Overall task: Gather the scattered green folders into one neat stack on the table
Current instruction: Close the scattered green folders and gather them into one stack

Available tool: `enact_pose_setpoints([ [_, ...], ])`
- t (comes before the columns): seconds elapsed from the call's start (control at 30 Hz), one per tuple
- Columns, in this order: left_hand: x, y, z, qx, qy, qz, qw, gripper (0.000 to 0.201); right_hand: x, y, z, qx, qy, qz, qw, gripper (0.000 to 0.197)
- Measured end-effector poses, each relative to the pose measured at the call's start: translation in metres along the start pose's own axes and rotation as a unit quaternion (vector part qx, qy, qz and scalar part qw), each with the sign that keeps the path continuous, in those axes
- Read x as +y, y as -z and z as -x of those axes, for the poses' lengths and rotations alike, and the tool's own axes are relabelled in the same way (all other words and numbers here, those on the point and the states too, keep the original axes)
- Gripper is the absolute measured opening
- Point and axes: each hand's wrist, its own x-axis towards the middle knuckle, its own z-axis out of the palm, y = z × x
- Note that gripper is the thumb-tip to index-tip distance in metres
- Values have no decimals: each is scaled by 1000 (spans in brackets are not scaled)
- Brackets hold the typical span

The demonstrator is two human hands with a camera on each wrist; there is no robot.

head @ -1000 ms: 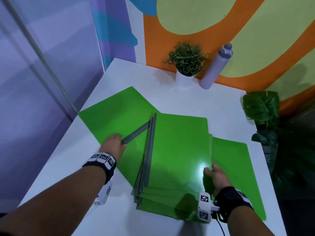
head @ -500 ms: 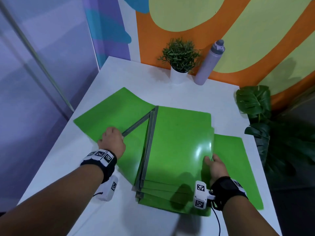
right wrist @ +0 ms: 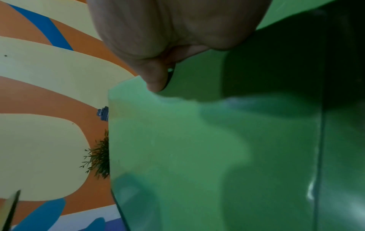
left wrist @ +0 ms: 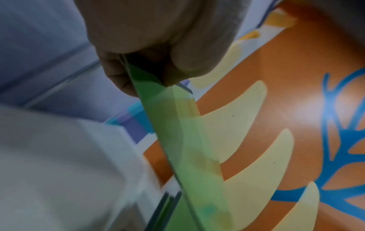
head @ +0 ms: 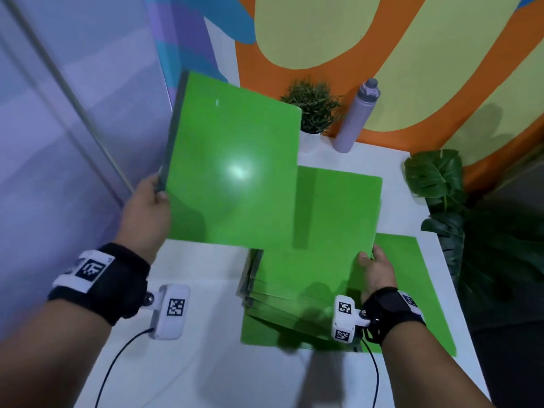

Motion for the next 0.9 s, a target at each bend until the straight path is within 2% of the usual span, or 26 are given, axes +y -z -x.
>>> enact_pose_setpoints([
  [0.1, -35, -26, 24, -71, 92, 68, 991, 13, -1, -11, 11, -32, -18, -27, 999, 52],
  [0.2, -45, -47, 51, -149, 167, 104, 969, 9, 0, -22, 18, -86, 19, -49, 995, 32],
  [0.27, -45, -53, 59, -217, 215, 161, 939, 16, -1, -27, 22, -106, 35, -68, 991, 33],
  [0.33, -45, -56, 60, -258, 242, 206, 913, 39, 1, -30, 26, -130, 46, -84, 987, 35],
  [0.4, -43, -59, 61, -275, 244, 202, 908, 70, 2, -32, 30, -153, 58, -87, 983, 36],
  [0.43, -43, -61, 62, -276, 240, 193, 910, 78, 2, -33, 30, -163, 65, -74, 982, 38],
  [0.5, -45, -62, 60, -252, 237, 178, 921, 76, 4, -30, 23, -166, 82, 3, 983, 41],
  [0.57, -51, -58, 57, -214, 235, 165, 934, 69, 8, -23, 8, -132, 109, 150, 974, 39],
  [0.6, -55, -56, 57, -204, 232, 155, 938, 67, 13, -16, 0, -99, 119, 254, 955, 36],
  [0.63, -58, -53, 57, -195, 225, 146, 943, 64, 20, -9, -6, -64, 115, 378, 917, 32],
  [0.67, -62, -50, 57, -185, 223, 139, 947, 60, 29, -2, -10, -36, 94, 490, 866, 31],
  [0.7, -67, -48, 56, -172, 222, 133, 951, 55, 39, 4, -9, -19, 62, 573, 817, 32],
  [0.73, -73, -46, 55, -159, 225, 126, 953, 49, 50, 8, -5, -16, 23, 619, 785, 36],
  [0.77, -79, -44, 55, -151, 230, 116, 954, 44, 59, 10, 1, -17, -5, 632, 774, 41],
  [0.8, -84, -42, 55, -145, 236, 106, 955, 42, 68, 10, 7, -15, -14, 628, 778, 44],
  [0.9, -96, -39, 58, -137, 246, 97, 954, 41, 81, 7, 8, 4, 15, 620, 784, 44],
])
